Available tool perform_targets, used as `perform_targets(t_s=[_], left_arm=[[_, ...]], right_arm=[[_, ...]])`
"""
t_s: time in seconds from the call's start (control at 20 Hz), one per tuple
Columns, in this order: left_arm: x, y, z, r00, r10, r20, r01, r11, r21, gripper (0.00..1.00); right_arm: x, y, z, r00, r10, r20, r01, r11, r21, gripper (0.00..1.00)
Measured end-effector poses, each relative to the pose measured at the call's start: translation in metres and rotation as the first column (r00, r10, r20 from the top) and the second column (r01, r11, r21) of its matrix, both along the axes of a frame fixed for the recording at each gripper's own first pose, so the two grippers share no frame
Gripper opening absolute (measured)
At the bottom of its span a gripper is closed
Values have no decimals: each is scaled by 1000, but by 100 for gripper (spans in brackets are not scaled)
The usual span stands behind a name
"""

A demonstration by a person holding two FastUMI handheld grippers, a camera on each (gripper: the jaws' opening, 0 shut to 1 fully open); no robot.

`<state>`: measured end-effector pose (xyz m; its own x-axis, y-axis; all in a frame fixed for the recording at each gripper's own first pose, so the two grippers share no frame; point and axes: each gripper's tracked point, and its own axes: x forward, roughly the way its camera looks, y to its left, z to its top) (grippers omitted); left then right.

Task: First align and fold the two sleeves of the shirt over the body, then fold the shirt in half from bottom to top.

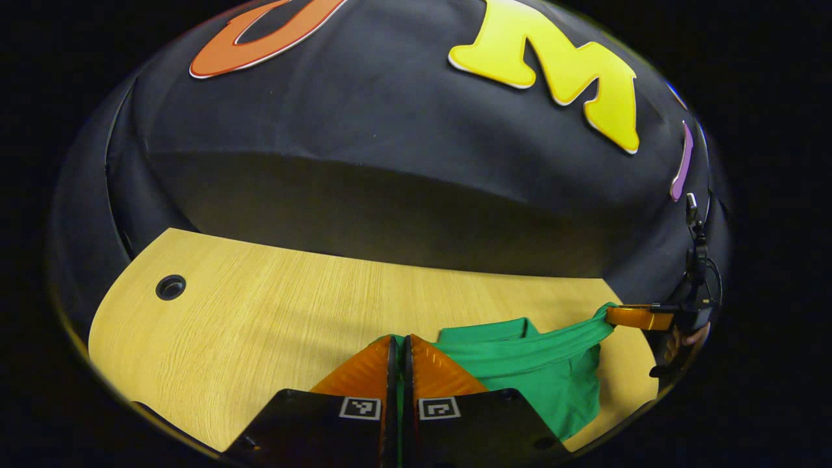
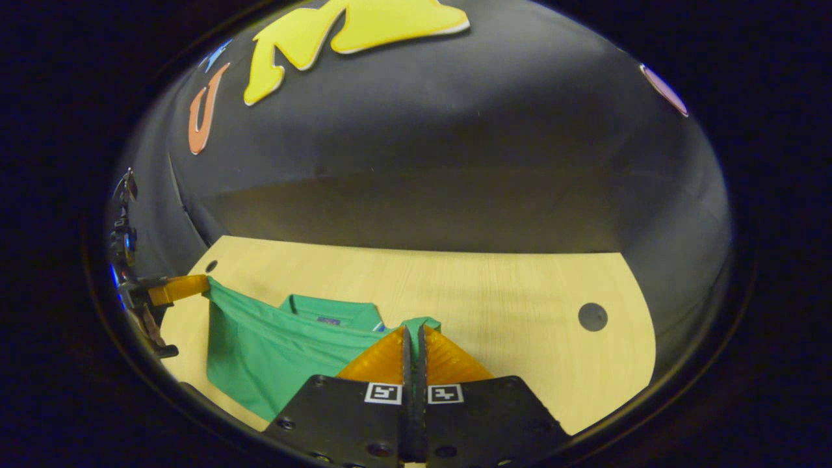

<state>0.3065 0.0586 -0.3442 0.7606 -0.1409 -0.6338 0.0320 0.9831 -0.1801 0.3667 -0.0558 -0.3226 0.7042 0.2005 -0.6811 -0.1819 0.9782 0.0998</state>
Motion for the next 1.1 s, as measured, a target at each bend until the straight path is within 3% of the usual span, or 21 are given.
perform_targets(t_s=[0.15,0.25,0.4,0.5,0.55,0.6,0.65,0.85,1.1], left_arm=[[5,2,-16,1000,-6,-10,6,1000,20,10],[8,7,-19,1000,16,1,-16,998,56,21],[3,15,-5,998,62,24,-64,993,99,100],[-8,16,15,995,77,59,-83,991,101,100],[-10,17,27,993,85,76,-93,990,107,100],[-14,17,40,990,96,100,-108,987,119,100],[-21,19,58,985,114,130,-132,982,136,100],[-64,12,164,955,111,276,-160,974,160,100],[-139,-2,270,901,86,424,-190,959,210,100]], right_arm=[[2,-7,-22,999,-28,-18,27,998,-53,0],[2,-6,-25,999,-39,-27,37,998,-53,6],[-9,-3,-19,999,-50,-11,49,997,-55,31],[-24,-2,5,998,-59,37,61,997,-46,73],[-32,-1,20,996,-64,64,67,997,-41,77],[-38,0,36,993,-72,93,76,996,-39,91],[-46,0,54,989,-81,126,86,996,-34,96],[-100,5,145,954,-86,288,98,995,-27,97],[-187,24,248,881,-104,462,107,994,20,97]])
